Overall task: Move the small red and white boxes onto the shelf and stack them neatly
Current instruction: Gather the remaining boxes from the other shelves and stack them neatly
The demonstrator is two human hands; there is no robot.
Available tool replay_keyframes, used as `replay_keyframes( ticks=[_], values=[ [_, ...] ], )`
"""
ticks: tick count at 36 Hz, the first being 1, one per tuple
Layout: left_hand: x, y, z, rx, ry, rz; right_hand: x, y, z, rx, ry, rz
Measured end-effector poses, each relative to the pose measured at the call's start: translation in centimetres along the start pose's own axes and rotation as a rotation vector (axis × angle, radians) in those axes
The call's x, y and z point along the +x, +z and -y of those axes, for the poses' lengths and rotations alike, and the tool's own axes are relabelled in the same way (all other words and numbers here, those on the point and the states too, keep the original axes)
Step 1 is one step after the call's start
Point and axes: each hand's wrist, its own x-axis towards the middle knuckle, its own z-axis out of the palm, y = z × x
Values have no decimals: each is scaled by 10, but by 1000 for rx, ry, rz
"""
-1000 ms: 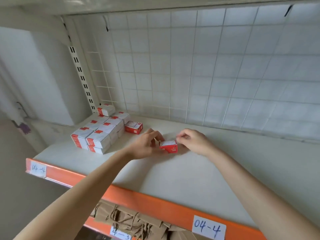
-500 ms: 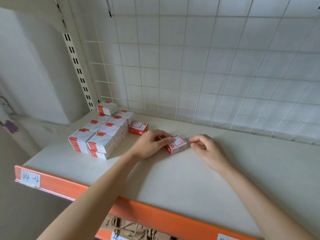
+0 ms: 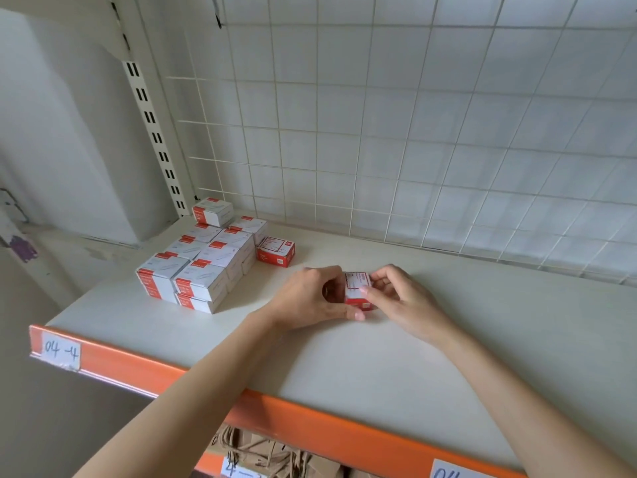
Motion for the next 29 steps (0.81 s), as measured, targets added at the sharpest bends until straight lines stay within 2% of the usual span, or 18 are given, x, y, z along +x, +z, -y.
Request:
replay_keyframes(
  ticks=[6, 12, 16, 24, 29],
  values=[
    [-5, -3, 0, 19, 87, 23, -1, -5, 10, -171, 2, 94],
    [-12, -25, -8, 209, 153, 148, 9, -6, 25, -240, 48, 142],
    [-21, -52, -3, 325, 157, 170, 17, 8, 39, -316, 5, 131],
    [-44, -119, 20, 344, 142, -76, 34, 61, 88, -304, -187, 99],
    [-65, -146, 40, 344, 107, -196, 47, 84, 109, -378, -224, 62]
  ],
)
